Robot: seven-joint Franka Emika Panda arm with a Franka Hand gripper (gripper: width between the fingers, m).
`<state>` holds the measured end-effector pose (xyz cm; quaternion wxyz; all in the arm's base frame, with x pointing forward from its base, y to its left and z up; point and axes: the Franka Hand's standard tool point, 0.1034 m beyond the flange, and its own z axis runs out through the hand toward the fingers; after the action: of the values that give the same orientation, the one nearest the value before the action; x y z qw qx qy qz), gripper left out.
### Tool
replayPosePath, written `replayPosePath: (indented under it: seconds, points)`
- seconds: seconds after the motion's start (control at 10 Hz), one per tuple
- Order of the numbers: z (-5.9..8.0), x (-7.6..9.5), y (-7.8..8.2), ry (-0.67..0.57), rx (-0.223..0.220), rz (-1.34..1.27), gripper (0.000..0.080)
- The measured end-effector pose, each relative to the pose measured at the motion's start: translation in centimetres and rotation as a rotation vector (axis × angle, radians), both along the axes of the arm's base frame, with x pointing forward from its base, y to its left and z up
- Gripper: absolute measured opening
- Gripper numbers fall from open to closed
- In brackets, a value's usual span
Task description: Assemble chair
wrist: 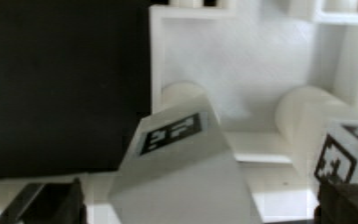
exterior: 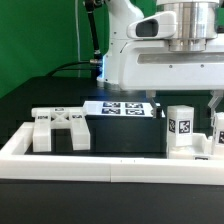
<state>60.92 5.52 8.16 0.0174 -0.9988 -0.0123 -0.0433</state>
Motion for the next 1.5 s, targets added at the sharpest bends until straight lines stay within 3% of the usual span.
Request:
replayPosePath:
  seconds: [0.4, 0.5, 0.6, 0.7, 0.9, 1.5]
  points:
    - [-0.07, 0.00, -0.31, -0.002, -0.010, 0.087, 0.0620]
    - [-0.09, -0.01, -0.31, -0.002, -0.010, 0.087, 0.0435]
    - [-0.11, -0.02, -0.31, -0.001, -0.009, 0.075, 0.0435]
    - [-0.12, -0.02, -0.31, 0.000, -0.008, 0.063, 0.0288]
    - [-0.14, 0.11, -0.28, 0.000, -0.004, 0.020, 0.0289]
    - [-0.27, 0.32, -0.20, 0.027, 0.072, -0.649, 0.0291]
